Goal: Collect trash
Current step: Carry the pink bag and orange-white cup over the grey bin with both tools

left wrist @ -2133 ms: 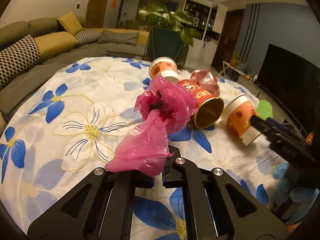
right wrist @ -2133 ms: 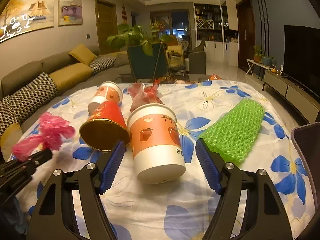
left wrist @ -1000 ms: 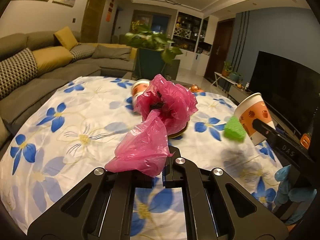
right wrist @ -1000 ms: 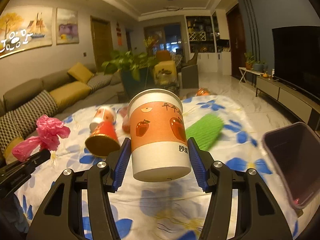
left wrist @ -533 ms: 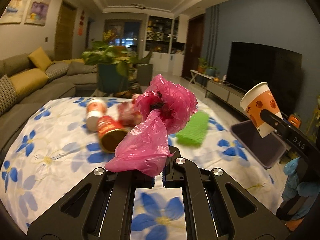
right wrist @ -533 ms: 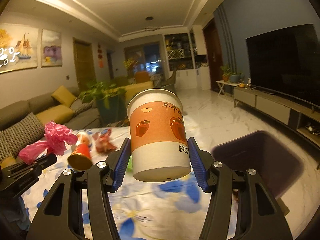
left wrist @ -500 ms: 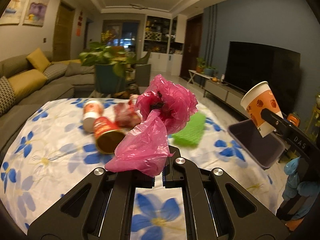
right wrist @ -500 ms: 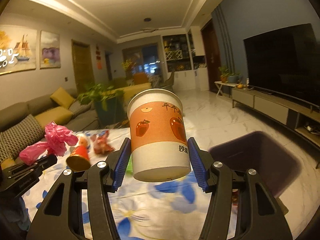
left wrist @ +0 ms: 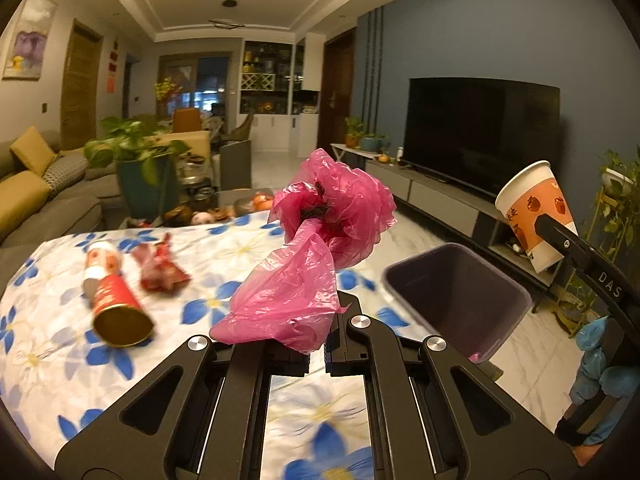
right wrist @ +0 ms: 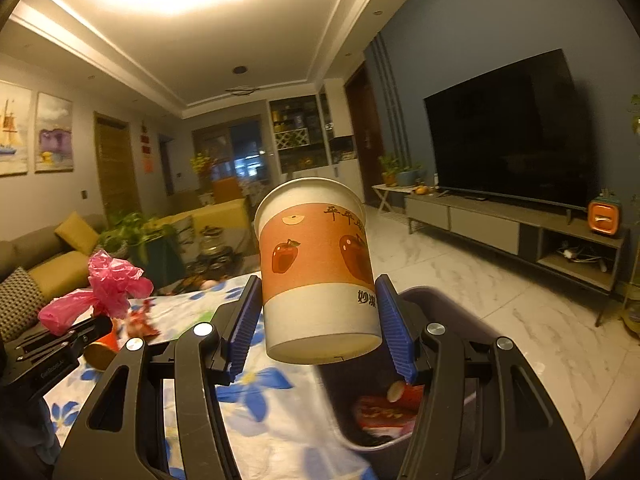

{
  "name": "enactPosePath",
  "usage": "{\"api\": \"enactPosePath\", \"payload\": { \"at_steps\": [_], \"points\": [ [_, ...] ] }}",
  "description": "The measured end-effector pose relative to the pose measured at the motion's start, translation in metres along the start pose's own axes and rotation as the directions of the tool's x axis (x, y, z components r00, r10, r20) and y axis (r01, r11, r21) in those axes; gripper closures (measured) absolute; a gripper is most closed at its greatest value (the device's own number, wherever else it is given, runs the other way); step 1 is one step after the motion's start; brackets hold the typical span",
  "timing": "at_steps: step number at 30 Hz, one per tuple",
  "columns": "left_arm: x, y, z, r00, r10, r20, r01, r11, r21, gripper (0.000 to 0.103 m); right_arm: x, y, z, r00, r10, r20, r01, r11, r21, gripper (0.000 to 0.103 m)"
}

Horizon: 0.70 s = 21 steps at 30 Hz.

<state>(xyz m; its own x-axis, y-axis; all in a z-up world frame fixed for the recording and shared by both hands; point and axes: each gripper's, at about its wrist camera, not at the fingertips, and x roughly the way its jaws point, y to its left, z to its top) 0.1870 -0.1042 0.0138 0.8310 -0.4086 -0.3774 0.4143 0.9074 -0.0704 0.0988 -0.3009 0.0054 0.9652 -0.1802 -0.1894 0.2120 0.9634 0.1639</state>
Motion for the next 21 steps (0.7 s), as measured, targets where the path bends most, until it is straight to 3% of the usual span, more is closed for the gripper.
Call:
{"api": "enactPosePath", "payload": {
  "at_steps": [10, 21],
  "points": [
    [0.035, -0.056, 0.009, 0.998, -0.062, 0.0, 0.062, 0.997, 0.045, 0.099, 0.001, -0.033, 0.0, 0.996, -0.089, 0.02, 0.089, 0.996, 0.017, 0.047],
    [0.064, -0.094, 0.011, 0.994, -0.112, -0.013, 0.113, 0.991, 0.072, 0.099, -0.003, -0.044, -0.002, 0.991, -0.126, 0.043, 0.124, 0.992, 0.039, 0.046]
  ]
}}
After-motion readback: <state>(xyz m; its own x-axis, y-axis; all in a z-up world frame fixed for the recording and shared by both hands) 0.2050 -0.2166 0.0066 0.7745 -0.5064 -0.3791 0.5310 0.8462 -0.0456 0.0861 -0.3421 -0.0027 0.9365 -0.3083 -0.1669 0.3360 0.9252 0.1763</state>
